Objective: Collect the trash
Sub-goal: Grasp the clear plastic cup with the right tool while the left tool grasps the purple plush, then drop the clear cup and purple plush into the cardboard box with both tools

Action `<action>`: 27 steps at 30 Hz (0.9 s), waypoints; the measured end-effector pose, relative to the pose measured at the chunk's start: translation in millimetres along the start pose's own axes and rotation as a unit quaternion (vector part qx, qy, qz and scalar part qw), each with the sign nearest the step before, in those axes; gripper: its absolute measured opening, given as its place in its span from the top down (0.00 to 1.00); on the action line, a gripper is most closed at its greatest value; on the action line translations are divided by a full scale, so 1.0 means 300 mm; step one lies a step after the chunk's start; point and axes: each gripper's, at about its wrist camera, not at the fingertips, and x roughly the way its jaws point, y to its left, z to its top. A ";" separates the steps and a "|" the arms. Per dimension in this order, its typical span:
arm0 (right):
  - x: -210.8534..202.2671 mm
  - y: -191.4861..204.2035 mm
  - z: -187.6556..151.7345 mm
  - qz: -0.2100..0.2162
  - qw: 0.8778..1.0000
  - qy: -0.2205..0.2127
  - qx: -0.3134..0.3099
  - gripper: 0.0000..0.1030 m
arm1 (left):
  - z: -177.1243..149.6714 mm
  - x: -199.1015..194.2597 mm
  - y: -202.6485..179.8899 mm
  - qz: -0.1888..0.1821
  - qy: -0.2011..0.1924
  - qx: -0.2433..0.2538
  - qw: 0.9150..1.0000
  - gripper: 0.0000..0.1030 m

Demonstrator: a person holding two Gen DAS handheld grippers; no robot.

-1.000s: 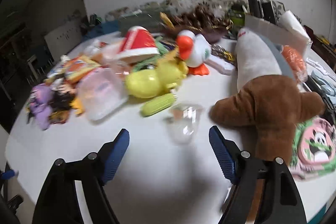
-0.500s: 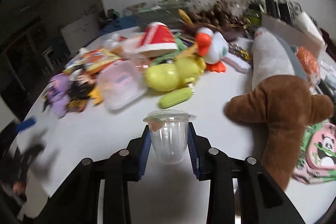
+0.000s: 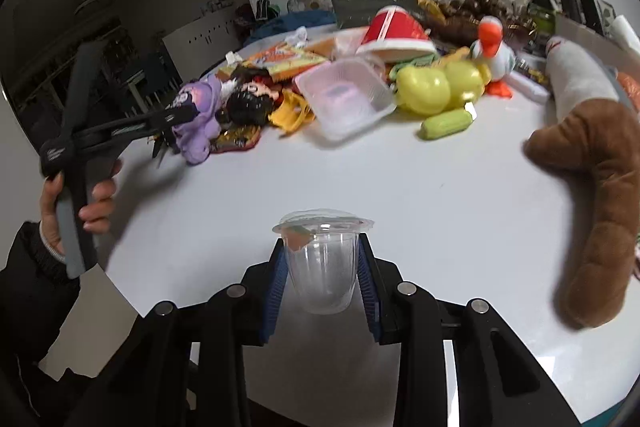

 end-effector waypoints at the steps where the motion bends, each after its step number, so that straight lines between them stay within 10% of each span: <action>1: 0.003 -0.001 -0.001 0.000 1.000 0.001 -0.001 0.67 | 0.014 0.021 -0.002 0.010 0.000 0.001 1.000 0.12; 9: 0.001 0.017 -0.013 0.006 1.000 0.001 0.006 0.67 | 0.047 0.089 0.068 -0.023 0.010 -0.034 0.999 0.25; 19: -0.121 0.154 -0.015 0.035 0.999 -0.034 -0.024 0.67 | -0.076 -0.478 0.090 -0.088 -0.100 -0.011 0.991 0.25; 27: -0.181 0.375 -0.173 0.099 0.991 0.011 -0.088 0.67 | -0.407 -0.709 0.093 -0.114 -0.066 0.041 0.990 0.24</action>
